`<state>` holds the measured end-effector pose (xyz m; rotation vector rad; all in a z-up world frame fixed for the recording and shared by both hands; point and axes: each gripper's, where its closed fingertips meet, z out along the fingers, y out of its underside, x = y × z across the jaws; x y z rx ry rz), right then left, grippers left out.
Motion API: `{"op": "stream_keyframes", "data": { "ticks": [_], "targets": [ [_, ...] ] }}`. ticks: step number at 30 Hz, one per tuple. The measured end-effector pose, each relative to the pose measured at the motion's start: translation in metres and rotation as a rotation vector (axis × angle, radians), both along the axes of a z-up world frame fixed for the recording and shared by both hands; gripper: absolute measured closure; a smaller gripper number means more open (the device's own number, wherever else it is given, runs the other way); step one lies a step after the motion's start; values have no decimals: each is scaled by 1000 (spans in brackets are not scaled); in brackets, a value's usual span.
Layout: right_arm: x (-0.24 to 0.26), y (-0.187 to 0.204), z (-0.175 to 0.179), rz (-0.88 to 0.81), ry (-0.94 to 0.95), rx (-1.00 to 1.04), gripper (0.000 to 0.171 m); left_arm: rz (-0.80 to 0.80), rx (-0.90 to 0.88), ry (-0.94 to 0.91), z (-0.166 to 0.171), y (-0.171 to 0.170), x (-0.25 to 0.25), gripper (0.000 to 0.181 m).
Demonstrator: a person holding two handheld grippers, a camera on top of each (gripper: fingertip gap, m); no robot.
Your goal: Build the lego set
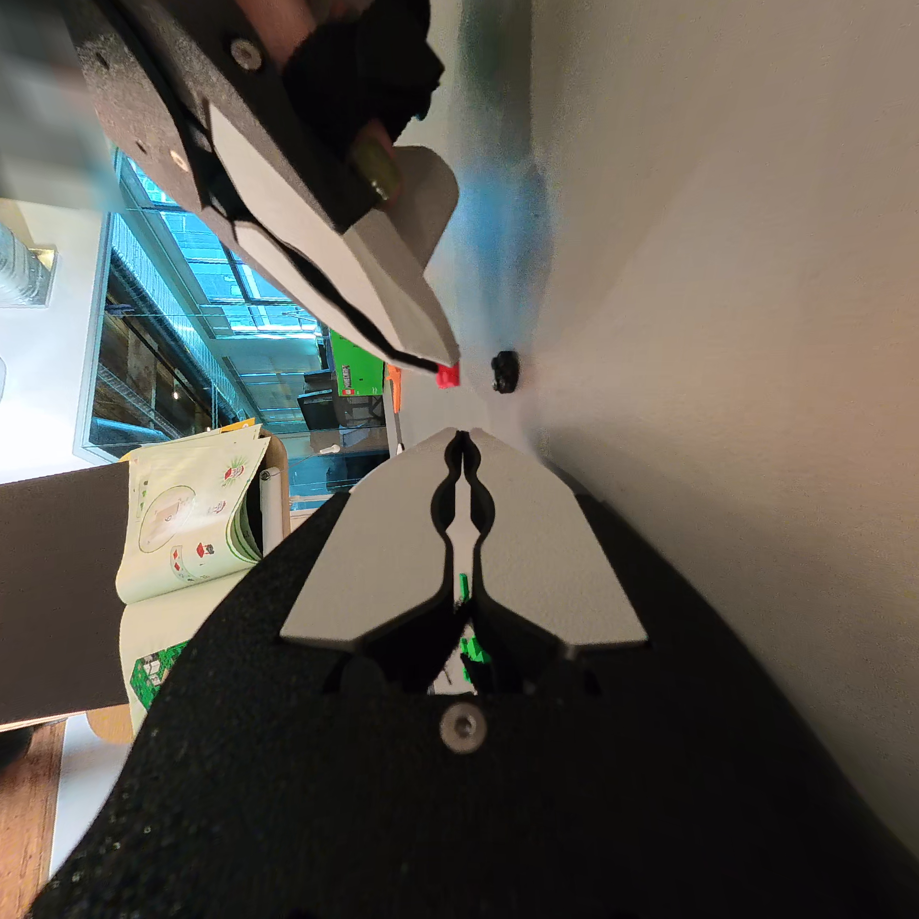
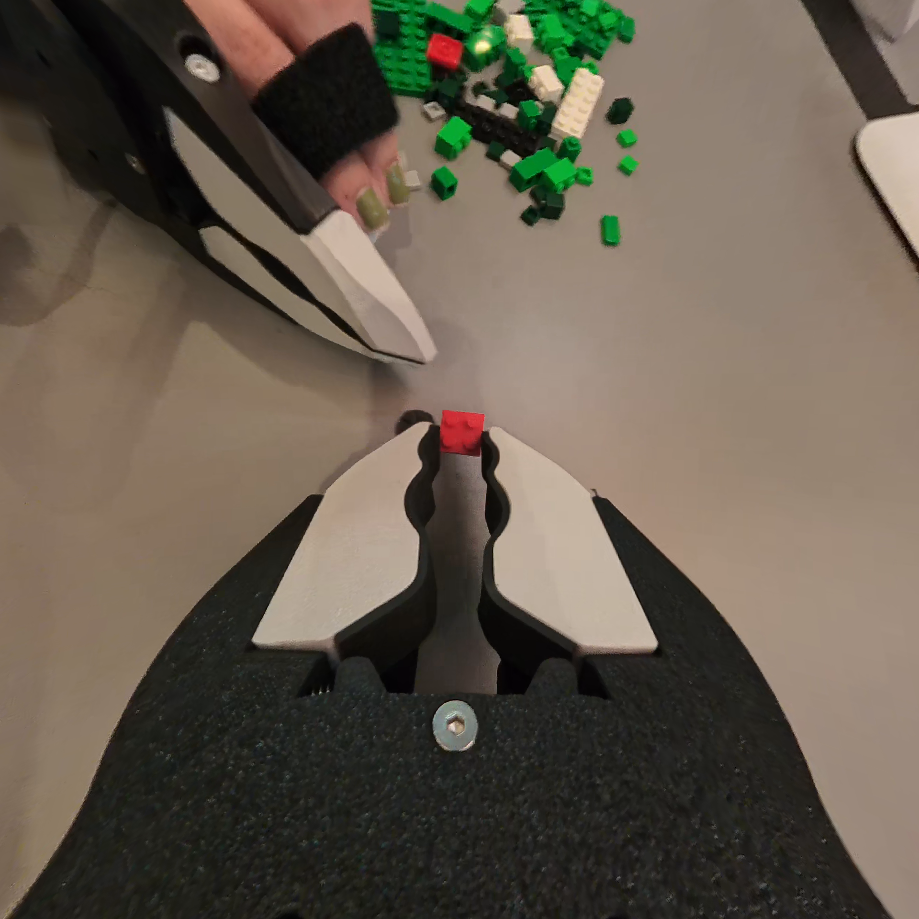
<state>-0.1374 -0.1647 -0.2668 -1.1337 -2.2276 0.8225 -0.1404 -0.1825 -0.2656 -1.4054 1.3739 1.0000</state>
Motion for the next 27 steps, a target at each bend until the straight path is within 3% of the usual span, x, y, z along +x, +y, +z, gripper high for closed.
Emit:
{"op": "stream_keyframes", "data": {
  "ticks": [7,11,17,22,27],
  "targets": [
    [5,45,-6,-163,-41,41,156,15,-10,-28,0,-1,-1,181],
    [7,50,-13,-167,-68,30,156,44,14,-179,17,0,-9,181],
    [7,50,-17,-158,-76,43,156,305,11,-451,63,-9,-111,181],
    [6,50,-17,-155,-64,24,156,459,-210,-717,77,-63,-175,170],
    [2,50,-12,-163,-24,31,151,481,-530,-823,37,-115,-169,161]
  ]
}}
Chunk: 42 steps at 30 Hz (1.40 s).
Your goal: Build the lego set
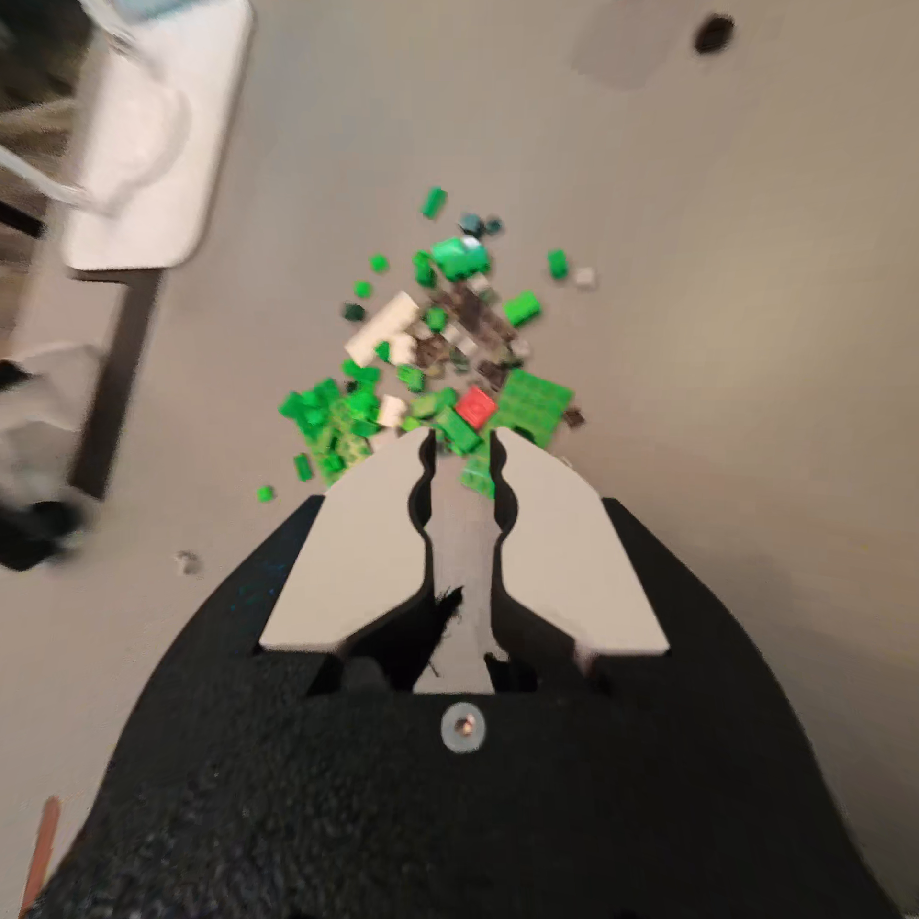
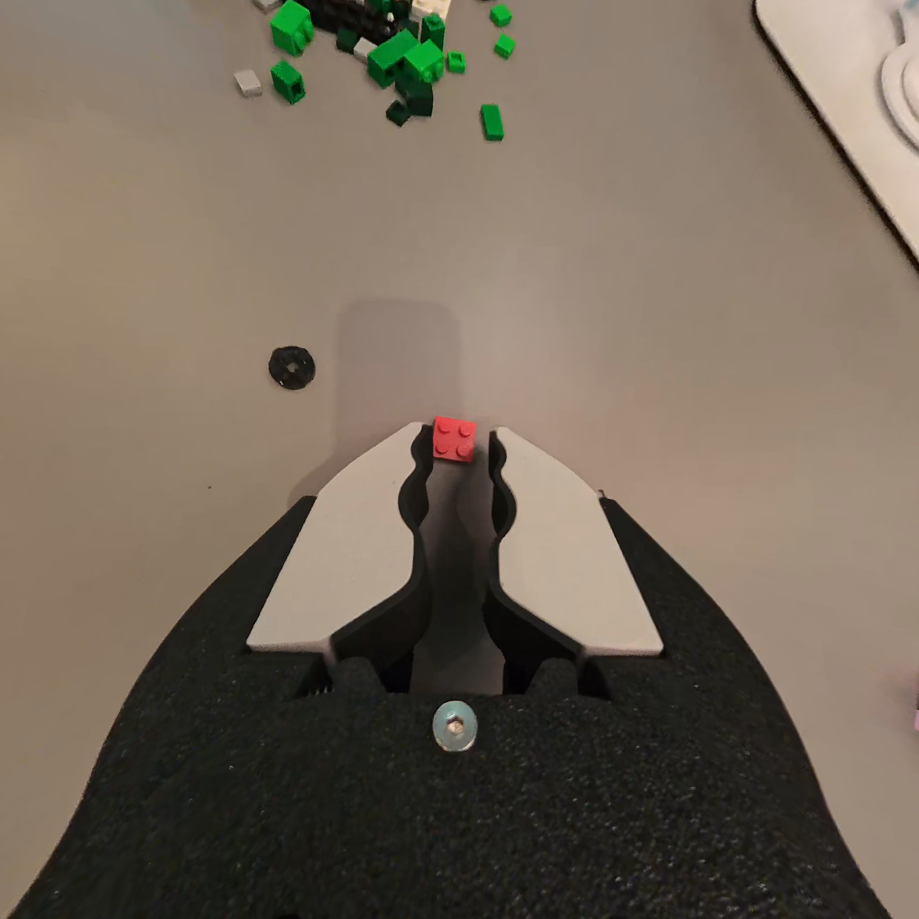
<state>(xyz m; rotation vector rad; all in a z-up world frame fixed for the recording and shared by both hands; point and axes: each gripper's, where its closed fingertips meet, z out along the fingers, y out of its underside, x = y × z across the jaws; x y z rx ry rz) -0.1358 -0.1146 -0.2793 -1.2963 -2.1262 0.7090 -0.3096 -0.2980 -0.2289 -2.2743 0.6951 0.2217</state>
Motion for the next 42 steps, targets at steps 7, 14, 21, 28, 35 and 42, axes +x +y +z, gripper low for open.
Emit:
{"op": "stream_keyframes", "data": {
  "ticks": [7,14,21,28,35,42],
  "targets": [
    [-4,0,14,-6,81,-7,149,-139,-204,-28,-29,-20,8,134],
    [-4,-2,11,4,74,-22,149,-216,-323,-44,-48,-20,-5,128],
    [-4,-1,11,-1,73,-35,150,-274,-422,-48,-54,-21,-7,133],
    [-4,-1,9,-1,66,-42,150,-336,-459,-83,-56,-18,-3,150],
    [-5,-2,13,0,84,-48,151,-285,-465,227,-39,-11,-8,150],
    [-5,-4,17,6,98,-77,152,-240,-232,716,-4,15,-7,150]
  ]
}}
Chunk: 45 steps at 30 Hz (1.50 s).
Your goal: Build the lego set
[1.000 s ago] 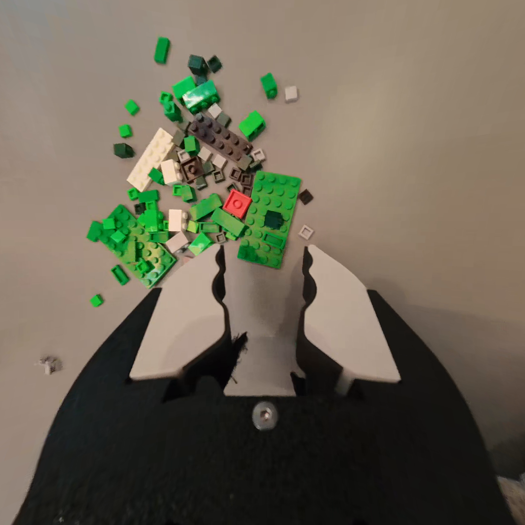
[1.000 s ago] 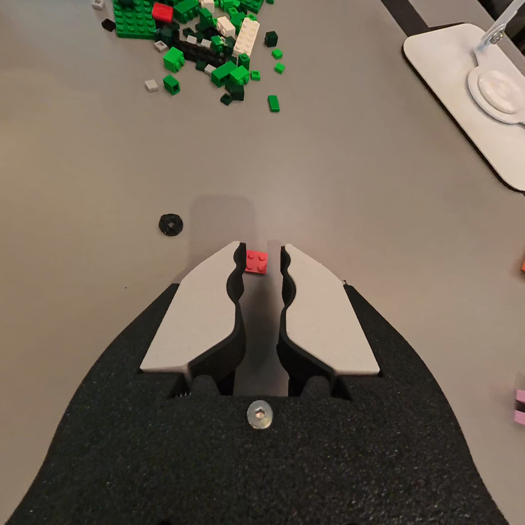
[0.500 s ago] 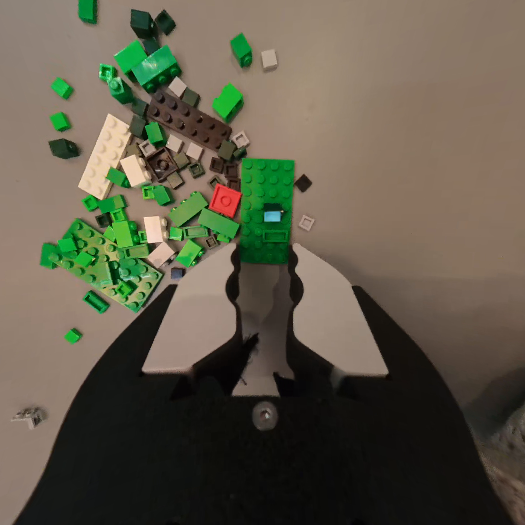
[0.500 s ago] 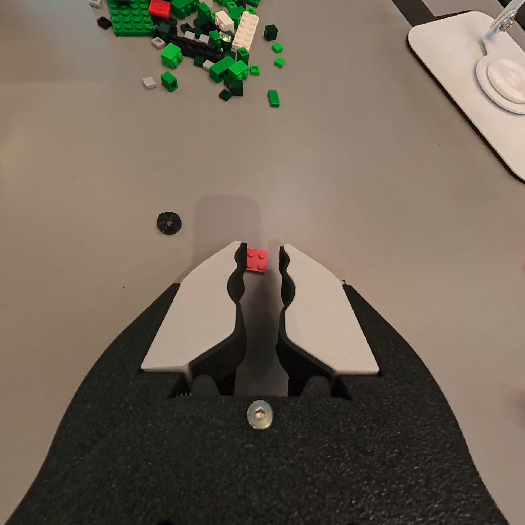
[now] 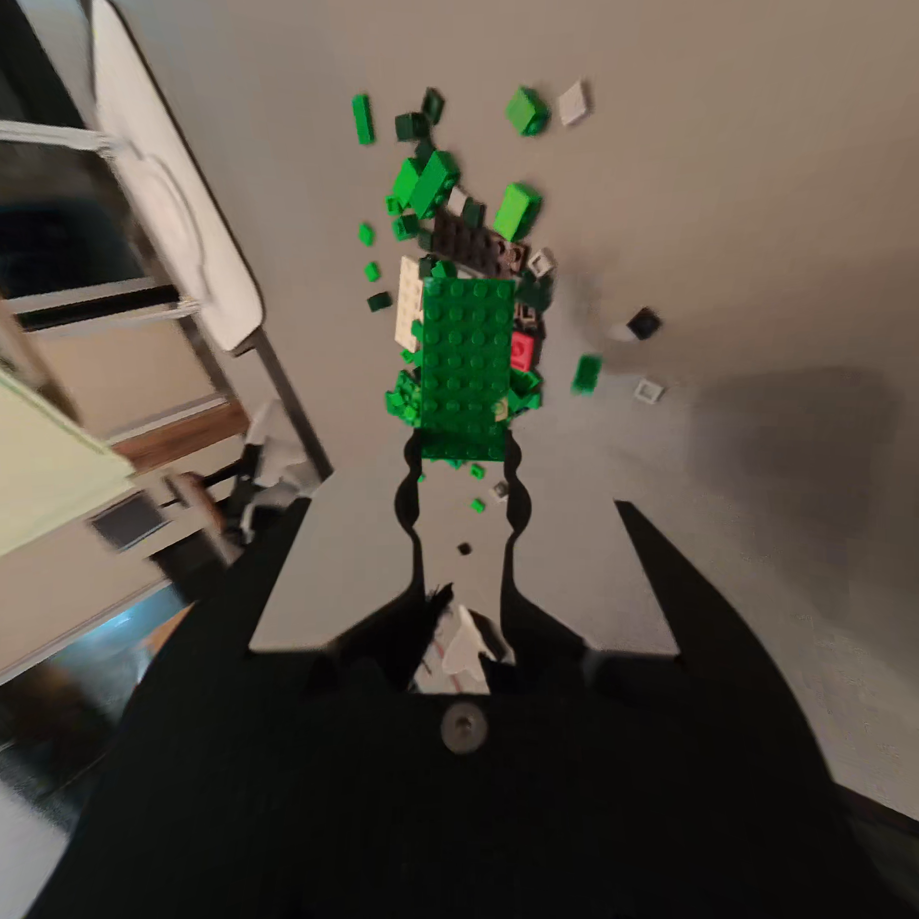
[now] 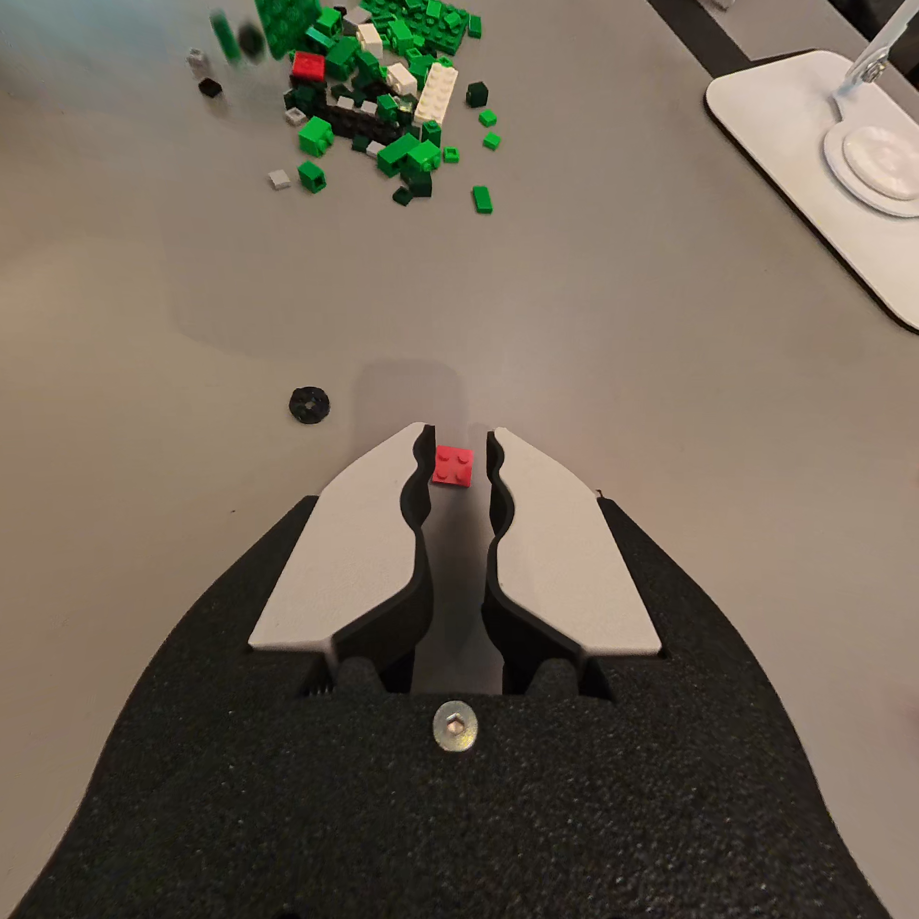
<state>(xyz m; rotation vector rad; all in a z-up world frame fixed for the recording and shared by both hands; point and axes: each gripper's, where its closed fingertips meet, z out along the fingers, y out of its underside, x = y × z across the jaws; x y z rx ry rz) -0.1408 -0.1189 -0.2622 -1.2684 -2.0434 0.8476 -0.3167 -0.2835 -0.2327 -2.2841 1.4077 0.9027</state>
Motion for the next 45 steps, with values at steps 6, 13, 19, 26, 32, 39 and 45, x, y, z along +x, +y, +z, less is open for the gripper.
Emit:
{"op": "stream_keyframes", "data": {
  "ticks": [6,13,19,26,32,39,45],
  "targets": [
    [0,-2,1,13,9,13,153,57,138,52,-4,0,-4,150],
    [14,-29,6,227,16,-4,154,167,223,-509,4,13,80,150],
    [9,-52,-8,243,-53,-20,149,157,113,-663,-16,9,138,150],
    [6,-60,-20,219,-148,1,147,159,78,-752,-23,10,157,150],
    [4,-65,-22,247,-176,26,156,176,45,-797,-28,16,164,150],
    [18,-85,27,435,58,4,156,245,-17,-823,-33,30,168,150],
    [30,-94,19,506,15,209,156,225,-62,-810,-37,39,176,150]
  ]
}}
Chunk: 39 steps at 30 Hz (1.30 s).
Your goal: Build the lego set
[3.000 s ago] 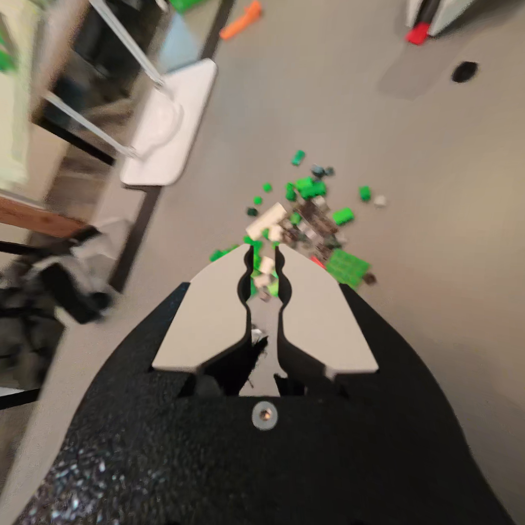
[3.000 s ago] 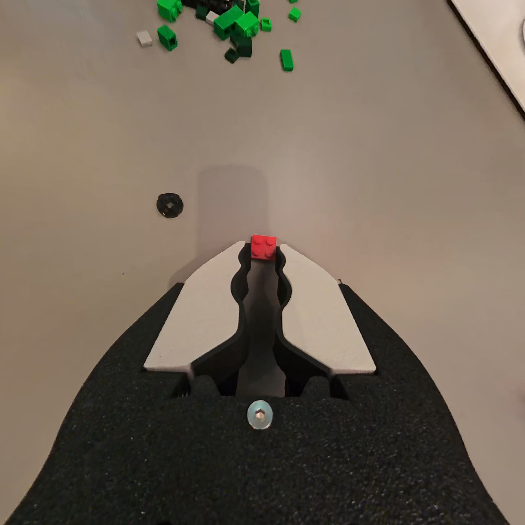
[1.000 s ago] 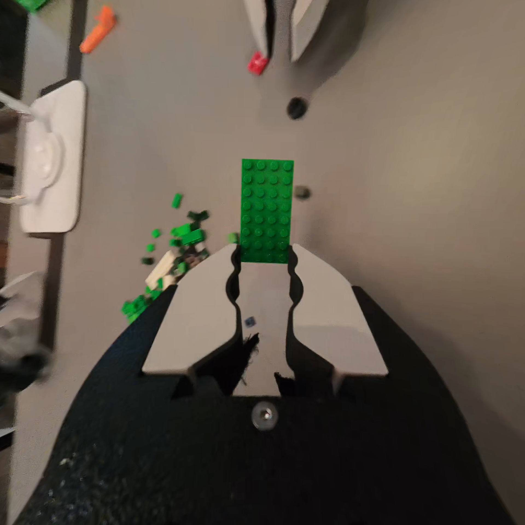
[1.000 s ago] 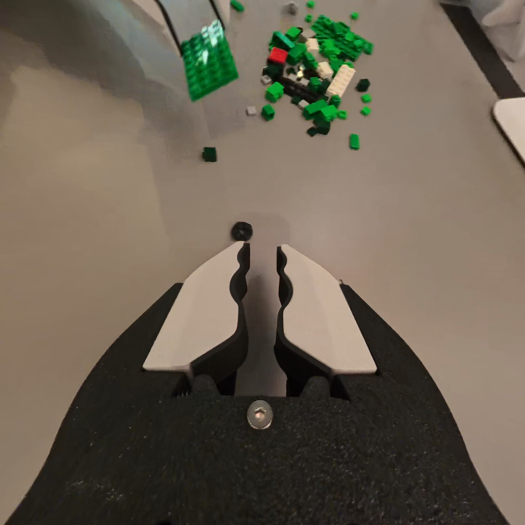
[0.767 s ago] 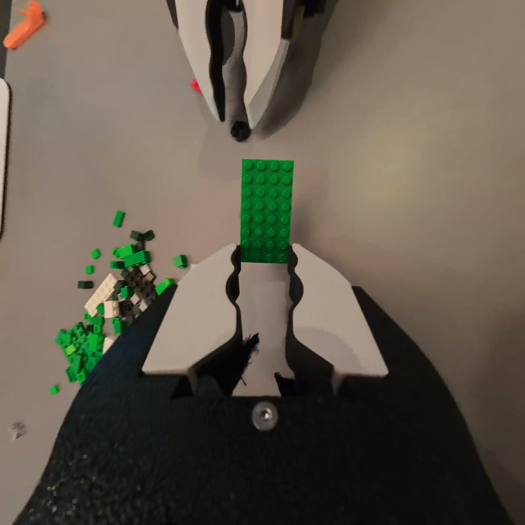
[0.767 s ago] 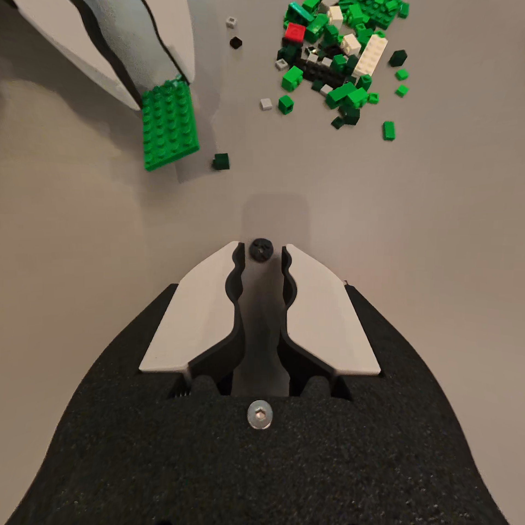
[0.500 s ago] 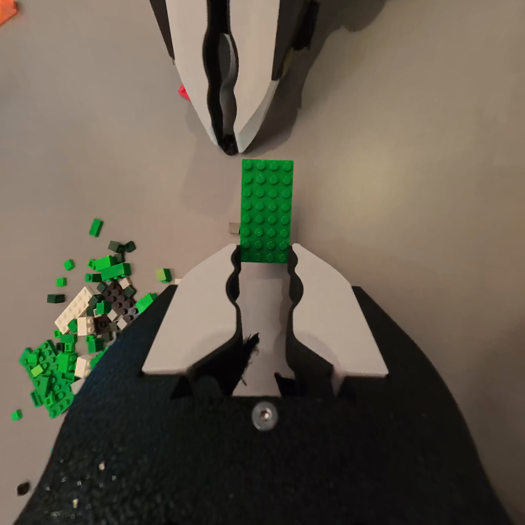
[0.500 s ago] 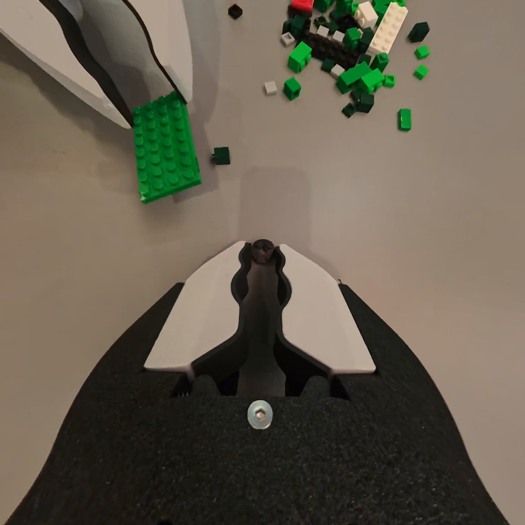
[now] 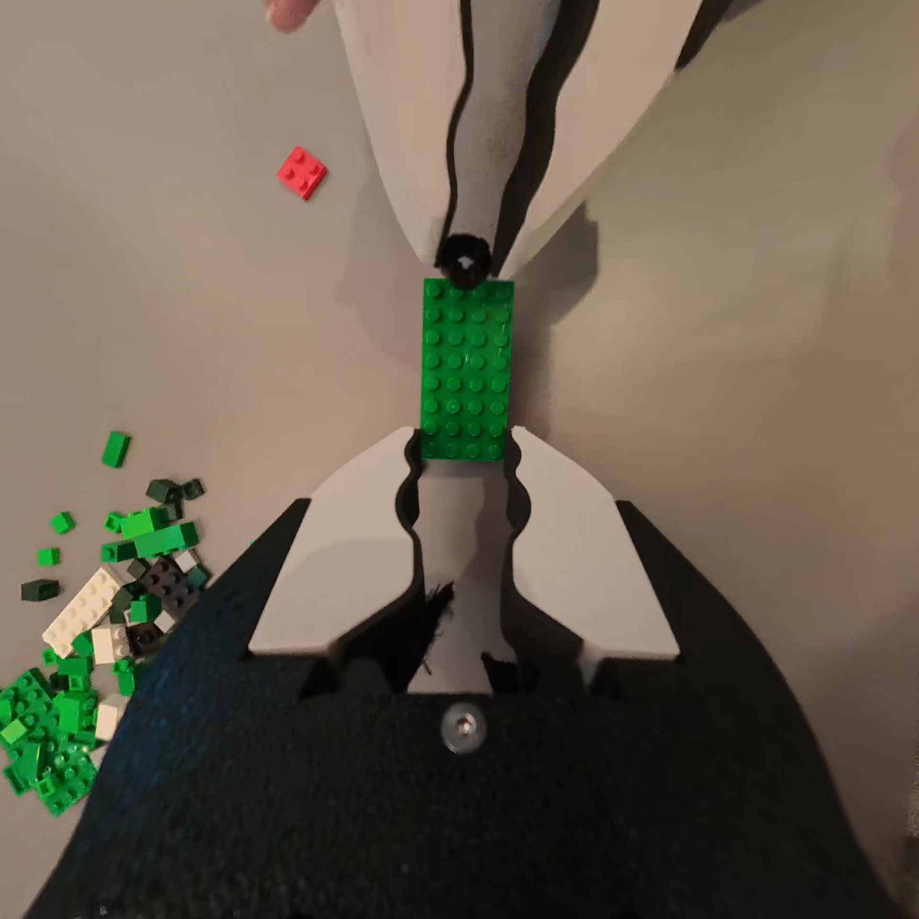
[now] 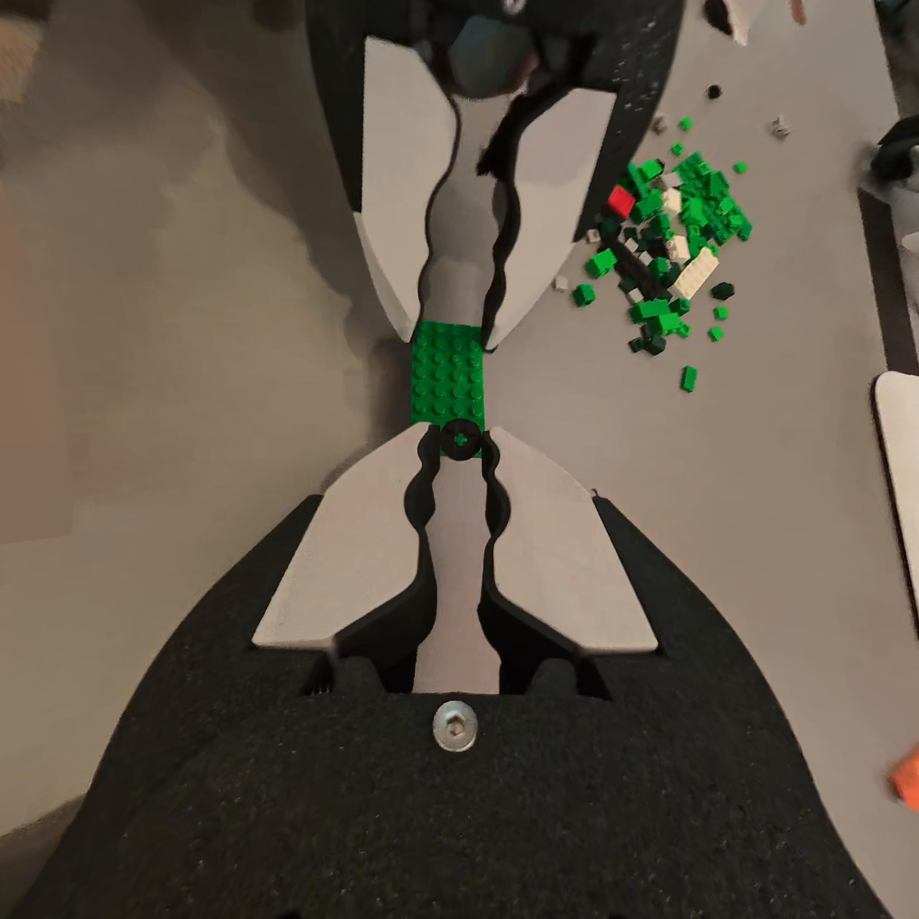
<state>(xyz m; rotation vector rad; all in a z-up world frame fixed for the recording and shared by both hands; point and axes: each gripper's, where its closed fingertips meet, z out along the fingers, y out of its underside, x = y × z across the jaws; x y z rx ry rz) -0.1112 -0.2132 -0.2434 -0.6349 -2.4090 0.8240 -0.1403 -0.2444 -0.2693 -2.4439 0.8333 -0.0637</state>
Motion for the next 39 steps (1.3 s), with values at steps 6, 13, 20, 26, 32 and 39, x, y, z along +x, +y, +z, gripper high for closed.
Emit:
{"op": "stream_keyframes", "data": {
  "ticks": [6,13,20,26,32,39],
  "targets": [
    [5,0,-10,15,-45,40,156,-42,3,0,1,2,10,150],
    [11,1,-16,20,-89,75,156,-66,0,18,0,0,17,150],
    [12,-4,-12,7,-110,2,136,-56,2,-4,0,0,15,150],
    [7,15,-1,7,120,138,124,-4,8,-64,2,1,4,150],
    [-16,15,-7,96,557,492,120,41,-6,-151,11,-2,-5,150],
    [-22,-7,-3,167,770,587,135,40,-15,-193,14,-7,-5,150]
  ]
}}
